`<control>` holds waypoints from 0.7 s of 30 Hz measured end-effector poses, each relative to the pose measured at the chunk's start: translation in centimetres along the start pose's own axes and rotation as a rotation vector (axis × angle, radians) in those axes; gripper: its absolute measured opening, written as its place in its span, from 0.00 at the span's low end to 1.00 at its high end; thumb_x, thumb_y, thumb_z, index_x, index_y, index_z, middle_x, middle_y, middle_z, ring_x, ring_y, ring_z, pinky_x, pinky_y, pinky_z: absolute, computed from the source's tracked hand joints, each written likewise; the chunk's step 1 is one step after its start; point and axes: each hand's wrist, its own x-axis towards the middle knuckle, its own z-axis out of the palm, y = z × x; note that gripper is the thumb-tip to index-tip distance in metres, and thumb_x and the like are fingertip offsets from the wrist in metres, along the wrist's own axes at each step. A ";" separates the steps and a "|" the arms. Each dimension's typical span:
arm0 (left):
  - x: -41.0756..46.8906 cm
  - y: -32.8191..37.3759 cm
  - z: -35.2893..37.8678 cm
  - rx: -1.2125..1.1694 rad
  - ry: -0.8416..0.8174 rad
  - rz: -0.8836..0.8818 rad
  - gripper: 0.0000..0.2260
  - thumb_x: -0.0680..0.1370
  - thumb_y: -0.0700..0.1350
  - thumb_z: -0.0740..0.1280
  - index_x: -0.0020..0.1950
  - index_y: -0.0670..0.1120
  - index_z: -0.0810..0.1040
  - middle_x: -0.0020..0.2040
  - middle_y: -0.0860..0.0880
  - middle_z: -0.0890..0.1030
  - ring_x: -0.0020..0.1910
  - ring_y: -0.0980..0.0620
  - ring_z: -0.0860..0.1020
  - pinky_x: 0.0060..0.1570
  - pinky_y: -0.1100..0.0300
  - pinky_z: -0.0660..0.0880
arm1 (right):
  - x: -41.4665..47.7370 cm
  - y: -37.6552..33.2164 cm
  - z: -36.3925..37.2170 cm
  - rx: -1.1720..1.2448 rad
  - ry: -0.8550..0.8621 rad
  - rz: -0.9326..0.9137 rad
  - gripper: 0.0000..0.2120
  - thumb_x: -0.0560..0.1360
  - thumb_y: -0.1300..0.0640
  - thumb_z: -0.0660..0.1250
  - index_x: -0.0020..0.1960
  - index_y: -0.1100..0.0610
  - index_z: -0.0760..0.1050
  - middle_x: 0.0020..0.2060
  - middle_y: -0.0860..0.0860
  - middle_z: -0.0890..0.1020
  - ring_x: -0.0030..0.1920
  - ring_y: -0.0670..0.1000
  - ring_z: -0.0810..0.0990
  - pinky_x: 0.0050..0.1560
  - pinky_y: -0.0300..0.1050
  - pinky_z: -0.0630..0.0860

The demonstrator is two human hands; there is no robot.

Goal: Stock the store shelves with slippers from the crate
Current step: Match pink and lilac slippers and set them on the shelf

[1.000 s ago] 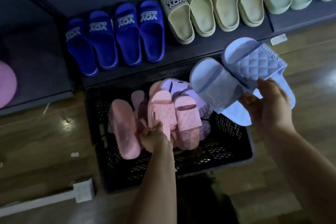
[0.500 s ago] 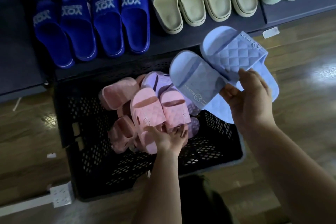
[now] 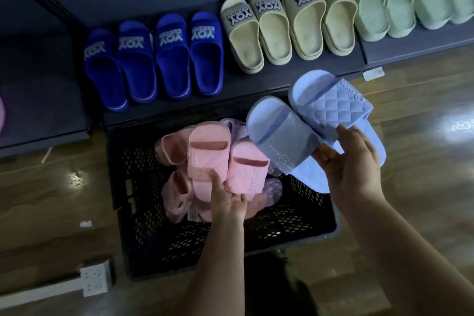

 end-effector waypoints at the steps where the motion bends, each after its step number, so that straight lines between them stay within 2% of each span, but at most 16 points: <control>1: -1.2 0.6 -0.1 0.012 -0.028 0.022 0.28 0.75 0.66 0.60 0.60 0.44 0.75 0.63 0.47 0.77 0.64 0.46 0.73 0.61 0.54 0.66 | -0.9 -0.7 0.3 0.012 0.005 0.004 0.08 0.77 0.62 0.63 0.56 0.58 0.73 0.48 0.55 0.78 0.49 0.58 0.72 0.61 0.57 0.74; 4: -5.7 2.7 -0.5 0.033 -0.145 0.088 0.35 0.70 0.67 0.62 0.65 0.42 0.74 0.63 0.45 0.79 0.61 0.47 0.77 0.54 0.54 0.74 | -4.2 -3.4 1.2 0.007 0.025 0.005 0.14 0.78 0.62 0.63 0.63 0.62 0.72 0.49 0.56 0.78 0.48 0.58 0.73 0.59 0.56 0.75; 6: -9.3 4.4 -1.0 0.056 -0.147 0.141 0.36 0.68 0.66 0.65 0.67 0.43 0.74 0.62 0.45 0.79 0.60 0.46 0.78 0.51 0.53 0.76 | -6.7 -5.8 2.2 0.007 0.031 0.012 0.10 0.78 0.61 0.63 0.59 0.60 0.75 0.47 0.55 0.79 0.47 0.57 0.75 0.54 0.53 0.78; 8: -13.6 6.1 -1.4 0.079 -0.091 0.174 0.35 0.66 0.65 0.68 0.64 0.43 0.75 0.58 0.45 0.81 0.56 0.46 0.79 0.55 0.51 0.75 | -9.6 -8.5 3.3 0.010 0.016 0.009 0.07 0.78 0.61 0.61 0.53 0.55 0.77 0.45 0.53 0.80 0.44 0.55 0.77 0.47 0.48 0.79; 9: -15.9 6.9 -1.5 0.104 -0.075 0.190 0.34 0.66 0.65 0.69 0.63 0.43 0.76 0.55 0.45 0.82 0.53 0.46 0.80 0.54 0.51 0.75 | -11.1 -9.9 4.0 0.021 0.004 0.008 0.08 0.78 0.61 0.61 0.54 0.55 0.77 0.45 0.53 0.81 0.44 0.55 0.78 0.46 0.47 0.79; 12: -23.4 9.5 -0.8 0.167 -0.038 0.275 0.22 0.72 0.61 0.68 0.54 0.45 0.76 0.40 0.48 0.77 0.37 0.50 0.74 0.38 0.56 0.71 | -15.4 -14.3 5.9 0.052 -0.029 -0.010 0.12 0.79 0.61 0.61 0.61 0.58 0.76 0.45 0.52 0.83 0.44 0.54 0.82 0.49 0.49 0.80; 14: -28.4 11.1 0.2 0.181 -0.051 0.317 0.17 0.74 0.57 0.68 0.53 0.45 0.75 0.36 0.45 0.76 0.34 0.50 0.74 0.34 0.58 0.70 | -17.8 -16.8 7.1 0.061 -0.048 -0.021 0.14 0.79 0.60 0.62 0.63 0.59 0.75 0.49 0.53 0.83 0.45 0.55 0.82 0.49 0.49 0.80; 16: -33.0 12.5 0.9 0.199 -0.098 0.379 0.17 0.76 0.53 0.68 0.57 0.43 0.76 0.35 0.38 0.80 0.30 0.50 0.76 0.31 0.60 0.72 | -20.0 -19.0 8.1 0.095 -0.063 -0.032 0.16 0.78 0.58 0.63 0.65 0.58 0.73 0.51 0.55 0.82 0.44 0.55 0.83 0.45 0.47 0.81; 17: -35.1 13.2 1.3 0.204 -0.135 0.405 0.20 0.76 0.53 0.68 0.62 0.41 0.75 0.39 0.35 0.81 0.32 0.49 0.78 0.32 0.60 0.72 | -21.0 -20.1 8.7 0.111 -0.076 -0.046 0.18 0.77 0.57 0.64 0.66 0.58 0.73 0.52 0.55 0.82 0.44 0.55 0.84 0.45 0.47 0.81; 19: -38.3 14.5 1.9 0.187 -0.200 0.442 0.22 0.76 0.53 0.68 0.64 0.42 0.74 0.48 0.38 0.82 0.43 0.45 0.81 0.37 0.56 0.74 | -23.0 -22.3 9.8 0.100 -0.108 -0.111 0.23 0.73 0.58 0.68 0.66 0.60 0.72 0.59 0.58 0.79 0.52 0.58 0.83 0.53 0.50 0.80; 20: -39.3 15.1 2.1 0.188 -0.216 0.461 0.23 0.75 0.54 0.69 0.66 0.45 0.73 0.50 0.40 0.82 0.46 0.43 0.81 0.39 0.55 0.75 | -23.7 -23.2 10.1 0.120 -0.134 -0.137 0.23 0.72 0.58 0.68 0.65 0.61 0.72 0.61 0.59 0.78 0.53 0.58 0.82 0.55 0.51 0.79; 21: -40.3 15.6 2.4 0.188 -0.240 0.473 0.25 0.74 0.55 0.70 0.67 0.46 0.72 0.51 0.41 0.82 0.47 0.42 0.81 0.40 0.54 0.76 | -24.4 -24.1 10.5 0.151 -0.157 -0.131 0.20 0.73 0.58 0.67 0.64 0.61 0.73 0.61 0.58 0.78 0.51 0.54 0.83 0.53 0.48 0.80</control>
